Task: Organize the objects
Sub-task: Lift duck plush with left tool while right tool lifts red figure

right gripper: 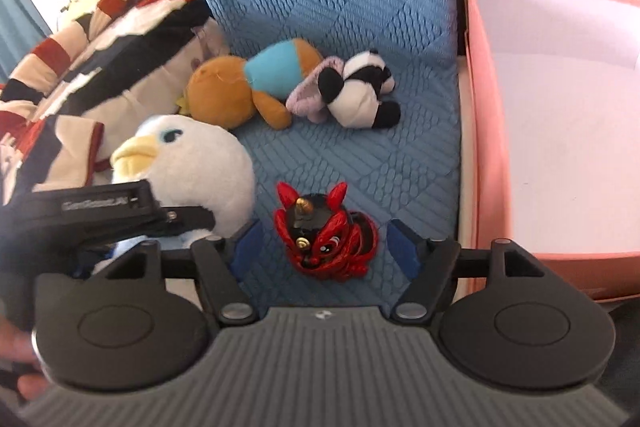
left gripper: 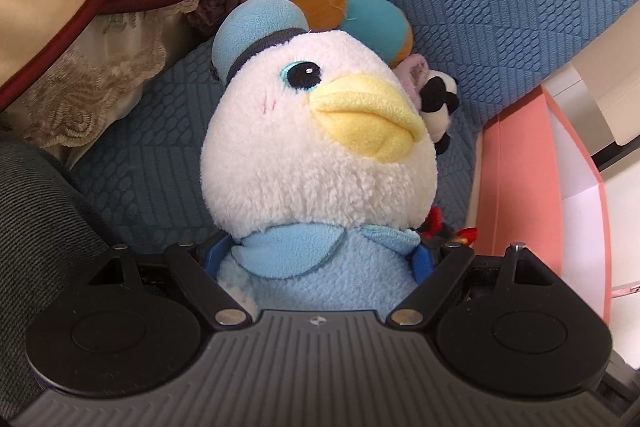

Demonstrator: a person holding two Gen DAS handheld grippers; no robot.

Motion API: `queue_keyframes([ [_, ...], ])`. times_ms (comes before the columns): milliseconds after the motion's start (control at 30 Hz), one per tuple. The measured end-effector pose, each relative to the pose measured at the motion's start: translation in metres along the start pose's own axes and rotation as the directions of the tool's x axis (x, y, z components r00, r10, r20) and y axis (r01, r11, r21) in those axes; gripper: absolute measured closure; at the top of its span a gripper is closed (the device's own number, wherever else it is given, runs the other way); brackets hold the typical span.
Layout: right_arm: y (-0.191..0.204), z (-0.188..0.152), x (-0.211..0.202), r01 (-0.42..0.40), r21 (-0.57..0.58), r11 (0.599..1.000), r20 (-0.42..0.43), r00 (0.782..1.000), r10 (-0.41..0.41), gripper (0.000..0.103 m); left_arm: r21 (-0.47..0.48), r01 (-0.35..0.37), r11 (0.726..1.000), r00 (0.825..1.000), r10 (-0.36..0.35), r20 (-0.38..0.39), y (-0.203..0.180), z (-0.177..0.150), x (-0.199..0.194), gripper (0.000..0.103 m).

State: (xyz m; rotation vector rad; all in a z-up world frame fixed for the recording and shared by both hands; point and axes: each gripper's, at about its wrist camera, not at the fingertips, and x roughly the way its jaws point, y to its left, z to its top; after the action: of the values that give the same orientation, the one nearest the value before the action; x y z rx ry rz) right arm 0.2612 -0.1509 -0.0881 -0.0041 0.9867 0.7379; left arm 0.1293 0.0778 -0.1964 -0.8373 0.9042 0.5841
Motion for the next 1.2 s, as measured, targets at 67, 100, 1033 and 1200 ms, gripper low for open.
queue_keyframes([
  [67, 0.001, 0.000, 0.010, 0.014, 0.006, 1.000, -0.012, 1.000, -0.014, 0.032, -0.007, -0.002, 1.000, 1.000, 0.002, -0.002, 0.005, -0.001, 0.001, 0.017],
  [100, 0.001, 0.000, 0.016, 0.021, 0.007, 1.000, -0.017, 1.000, -0.021, 0.032, -0.011, -0.002, 1.000, 1.000, 0.002, -0.002, 0.008, 0.000, 0.002, 0.017],
  [1033, 0.015, 0.041, -0.026, -0.003, -0.064, 0.998, -0.005, 1.000, 0.003, 0.042, -0.024, 0.022, 0.999, 0.999, -0.022, 0.032, -0.026, 0.012, -0.040, 0.017],
  [1200, 0.006, 0.069, -0.061, -0.041, -0.059, 0.997, 0.004, 0.999, 0.042, 0.042, 0.002, 0.039, 0.999, 0.997, -0.039, 0.060, -0.060, 0.026, -0.065, 0.017],
])
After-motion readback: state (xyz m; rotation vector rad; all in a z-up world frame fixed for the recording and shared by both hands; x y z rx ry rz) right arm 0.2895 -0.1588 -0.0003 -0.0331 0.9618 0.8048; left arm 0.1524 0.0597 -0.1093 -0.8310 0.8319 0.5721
